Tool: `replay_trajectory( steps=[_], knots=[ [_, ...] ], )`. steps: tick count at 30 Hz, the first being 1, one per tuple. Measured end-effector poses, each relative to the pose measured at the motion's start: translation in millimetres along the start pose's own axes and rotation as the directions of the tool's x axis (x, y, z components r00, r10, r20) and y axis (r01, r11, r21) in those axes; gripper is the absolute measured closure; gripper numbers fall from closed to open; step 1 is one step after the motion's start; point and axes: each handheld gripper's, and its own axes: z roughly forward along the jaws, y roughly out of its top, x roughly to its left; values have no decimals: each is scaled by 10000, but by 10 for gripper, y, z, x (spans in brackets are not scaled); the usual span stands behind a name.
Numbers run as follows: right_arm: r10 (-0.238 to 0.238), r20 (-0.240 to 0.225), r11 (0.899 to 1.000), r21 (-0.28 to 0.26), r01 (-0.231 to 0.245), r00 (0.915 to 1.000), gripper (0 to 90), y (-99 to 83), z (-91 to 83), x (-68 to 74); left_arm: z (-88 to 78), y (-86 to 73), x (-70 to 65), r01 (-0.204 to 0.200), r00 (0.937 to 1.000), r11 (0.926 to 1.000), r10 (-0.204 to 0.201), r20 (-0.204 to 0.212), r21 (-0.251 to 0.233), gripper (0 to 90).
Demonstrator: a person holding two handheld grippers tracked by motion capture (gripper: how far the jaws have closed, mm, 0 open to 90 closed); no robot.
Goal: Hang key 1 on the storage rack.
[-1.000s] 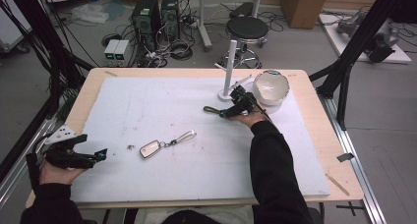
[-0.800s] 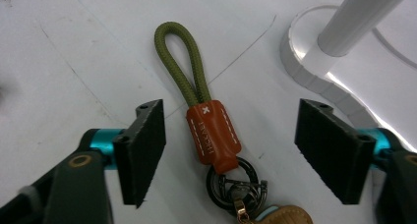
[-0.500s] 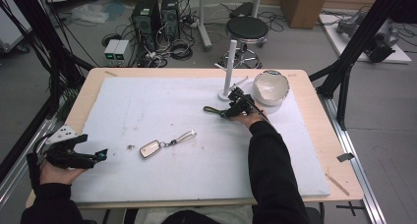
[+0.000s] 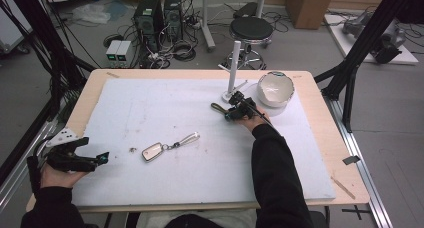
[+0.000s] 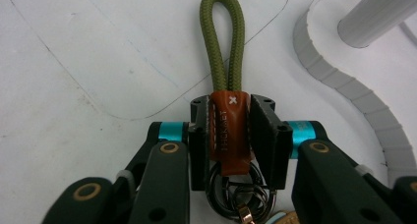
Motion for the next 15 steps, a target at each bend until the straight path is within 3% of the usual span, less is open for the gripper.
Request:
replay_trajectory(
  steps=[8, 15],
  knots=[
    [-39, 36, 9999, 122, 38, 10000, 728, -8, -44, 24, -1, -2, 2, -18, 10000, 10000, 19, -27, 18, 17],
    [-299, 94, 9993, -234, 301, 9995, 729, 16, -184, 71, -1, -4, 2, 4, 10000, 10000, -4, -31, 7, 17]
  ],
)
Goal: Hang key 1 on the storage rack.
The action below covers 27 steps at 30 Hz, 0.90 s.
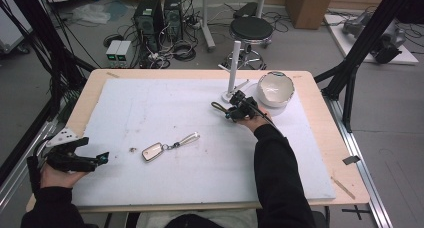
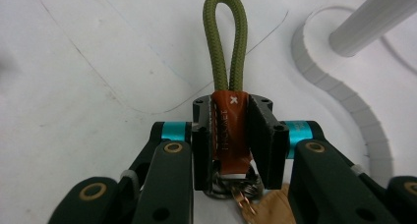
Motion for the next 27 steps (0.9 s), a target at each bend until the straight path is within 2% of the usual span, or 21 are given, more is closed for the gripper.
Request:
replay_trajectory(
  steps=[5, 14, 19, 27],
  knots=[
    [87, 57, 9993, -365, -84, 9999, 728, 12, -178, 7, -1, -1, 1, 11, 10000, 10000, -11, 10, -11, 17],
    [248, 45, 9979, -601, -245, 9997, 728, 4, -338, -5, -7, -1, -1, 24, 10000, 10000, -24, 0, -12, 17],
    [306, -16, 9951, -943, -306, 9995, 728, -9, -477, -26, -2, -4, -1, 5, 10000, 10000, -5, 31, 2, 17],
    [190, 37, 9927, -1193, -185, 9998, 728, 7, -684, 1, -1, -15, 14, 89, 9999, 10000, -89, 65, -21, 17]
  ],
)
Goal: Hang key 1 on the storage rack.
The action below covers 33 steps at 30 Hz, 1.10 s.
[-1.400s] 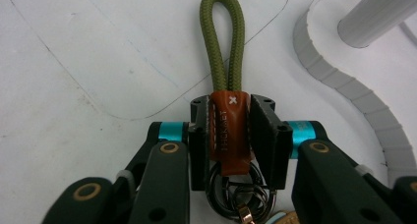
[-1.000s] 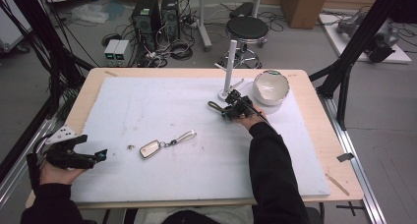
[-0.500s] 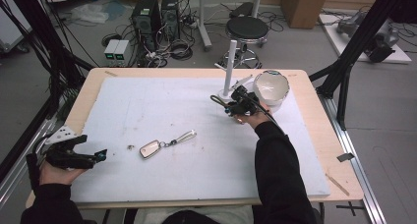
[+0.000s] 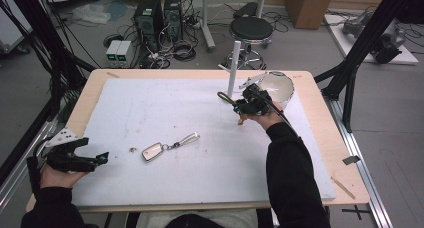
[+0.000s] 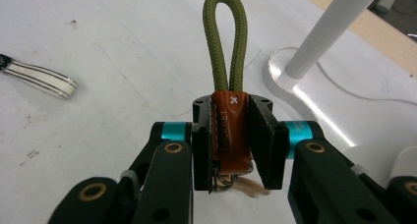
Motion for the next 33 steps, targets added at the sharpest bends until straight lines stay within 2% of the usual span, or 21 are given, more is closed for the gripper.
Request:
replay_trajectory(
  steps=[11, 14, 17, 33],
  knots=[
    [171, -142, 9992, -357, -176, 9998, 728, 12, -164, -19, 6, 1, -3, -7, 10000, 10000, 7, -6, 36, 17],
    [59, -73, 9995, -304, -61, 10000, 727, 59, -218, -16, 10, 1, -3, -20, 10000, 10000, 20, -20, 59, 17],
    [-135, -31, 9987, -485, 133, 9999, 727, 147, -325, -7, 10, 1, -2, -2, 10000, 10000, 2, -10, 45, 17],
    [-373, 451, 9967, -708, 404, 9983, 726, 358, -614, -28, 17, 1, 2, -9, 10000, 10000, 9, 69, 86, 17]
  ],
)
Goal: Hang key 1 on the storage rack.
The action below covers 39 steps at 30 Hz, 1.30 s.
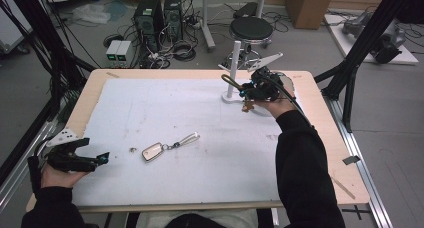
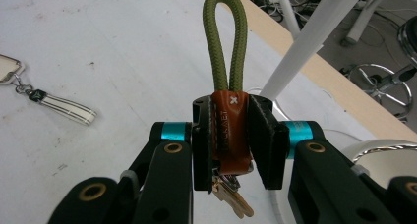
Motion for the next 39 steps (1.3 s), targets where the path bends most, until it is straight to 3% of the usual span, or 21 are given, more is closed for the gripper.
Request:
replay_trajectory(
  steps=[12, 18, 22, 25, 33, 39],
  knots=[
    [-140, 331, 9999, -11, 140, 9994, 726, 113, -89, -53, 11, 5, -6, 18, 10000, 10000, -18, 23, 2, 17],
    [-432, 767, 9988, -200, 449, 9961, 726, 178, -189, -75, 8, 5, -3, 46, 10000, 10000, -46, -16, -34, 17],
    [-249, 1121, 9994, -208, 274, 9934, 726, 185, -226, -130, 8, 5, -4, 65, 10000, 10000, -65, 15, -29, 17],
    [-242, 1412, 9993, -239, 278, 9897, 726, 185, -228, -141, 15, 7, -6, 15, 10000, 10000, -15, 42, 46, 17],
    [-93, 1665, 9999, -36, 100, 9860, 726, 166, -204, -190, 14, 9, -5, 57, 10000, 10000, -57, 76, 13, 17],
    [-279, 1731, 9996, 54, 274, 9845, 726, 167, -161, -217, 10, 8, 0, 56, 10000, 10000, -56, 68, -18, 17]
  ],
)
